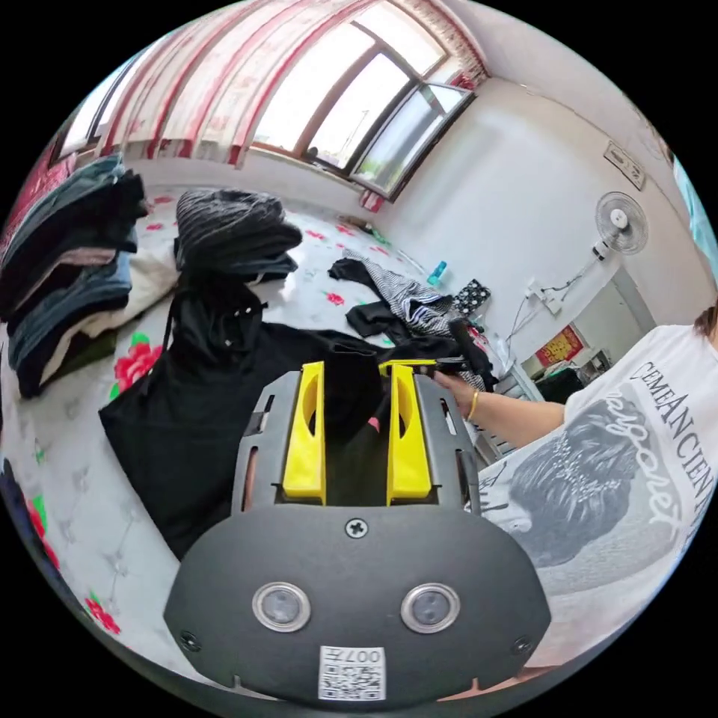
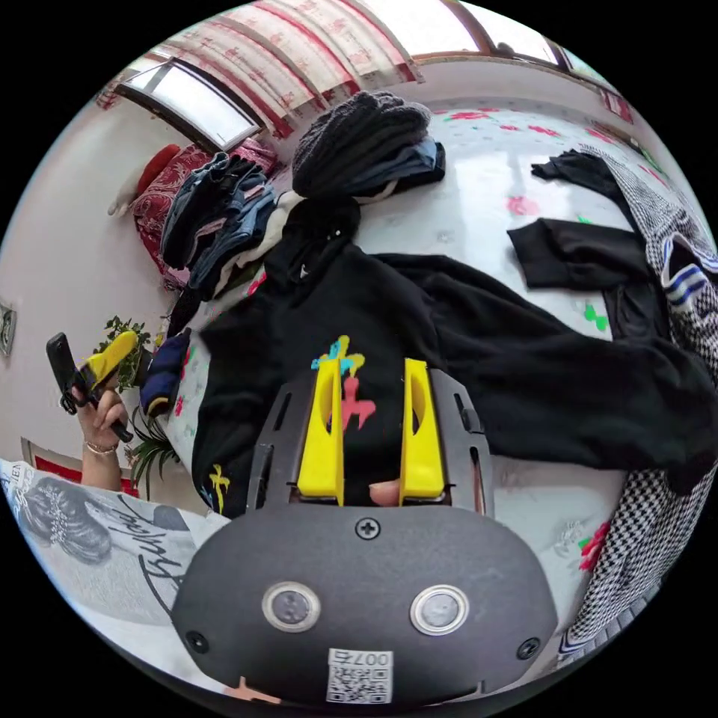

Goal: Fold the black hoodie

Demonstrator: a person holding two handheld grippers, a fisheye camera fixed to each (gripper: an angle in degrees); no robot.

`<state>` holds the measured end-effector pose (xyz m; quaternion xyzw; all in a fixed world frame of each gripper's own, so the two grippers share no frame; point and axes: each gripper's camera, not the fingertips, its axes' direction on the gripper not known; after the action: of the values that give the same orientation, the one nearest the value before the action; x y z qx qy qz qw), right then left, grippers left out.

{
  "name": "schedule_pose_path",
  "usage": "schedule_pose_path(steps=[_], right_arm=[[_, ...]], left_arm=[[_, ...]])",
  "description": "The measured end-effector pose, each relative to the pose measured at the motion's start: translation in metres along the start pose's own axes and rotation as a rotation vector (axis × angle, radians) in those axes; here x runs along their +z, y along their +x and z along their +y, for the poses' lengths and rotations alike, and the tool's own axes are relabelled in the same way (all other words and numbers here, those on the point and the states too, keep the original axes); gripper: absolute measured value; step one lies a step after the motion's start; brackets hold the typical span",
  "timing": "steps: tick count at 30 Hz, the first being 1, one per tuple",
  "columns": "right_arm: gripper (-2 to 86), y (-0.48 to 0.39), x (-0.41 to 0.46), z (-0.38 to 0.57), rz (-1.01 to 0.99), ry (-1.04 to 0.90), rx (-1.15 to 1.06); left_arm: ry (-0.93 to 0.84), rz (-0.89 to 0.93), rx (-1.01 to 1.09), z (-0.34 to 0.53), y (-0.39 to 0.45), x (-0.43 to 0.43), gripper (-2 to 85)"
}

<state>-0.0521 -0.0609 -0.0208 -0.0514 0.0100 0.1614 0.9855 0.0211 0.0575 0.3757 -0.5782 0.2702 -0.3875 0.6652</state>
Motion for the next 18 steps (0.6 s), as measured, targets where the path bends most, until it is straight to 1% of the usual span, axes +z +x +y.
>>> schedule_pose_path(steps=[2, 4, 7, 11, 13, 15, 16, 17, 18], right_arm=[[9.8, 0.006, -0.005, 0.009, -0.017, -0.020, 0.003], [10.1, 0.004, -0.004, 0.008, -0.045, -0.043, -0.013], [10.5, -0.014, 0.001, -0.009, -0.063, -0.045, -0.075], [10.6, -0.040, 0.019, -0.057, 0.011, -0.067, -0.174], [10.4, -0.046, 0.038, -0.079, 0.024, -0.132, -0.189], [9.2, -0.055, 0.072, -0.101, 0.017, -0.280, -0.207], [8.7, -0.058, 0.080, -0.105, 0.023, -0.318, -0.214], [7.4, -0.066, 0.086, -0.111, 0.095, -0.341, -0.227], [5.8, -0.075, 0.080, -0.118, 0.103, -0.340, -0.275]], left_arm=[[-0.094, -0.105, -0.152, 0.045, -0.039, 0.013, 10.7], [-0.137, -0.187, -0.268, 0.075, -0.070, 0.014, 9.8], [-0.138, -0.281, -0.381, 0.098, -0.112, 0.005, 9.6], [-0.152, -0.323, -0.412, 0.091, -0.154, 0.008, 9.7], [-0.163, -0.321, -0.422, 0.084, -0.177, 0.019, 9.9], [-0.199, -0.300, -0.437, 0.082, -0.192, 0.033, 10.2], [-0.228, -0.298, -0.437, 0.083, -0.200, 0.044, 10.4], [-0.246, -0.308, -0.439, 0.084, -0.204, 0.050, 10.6], [-0.296, -0.340, -0.440, 0.088, -0.211, 0.061, 10.5]])
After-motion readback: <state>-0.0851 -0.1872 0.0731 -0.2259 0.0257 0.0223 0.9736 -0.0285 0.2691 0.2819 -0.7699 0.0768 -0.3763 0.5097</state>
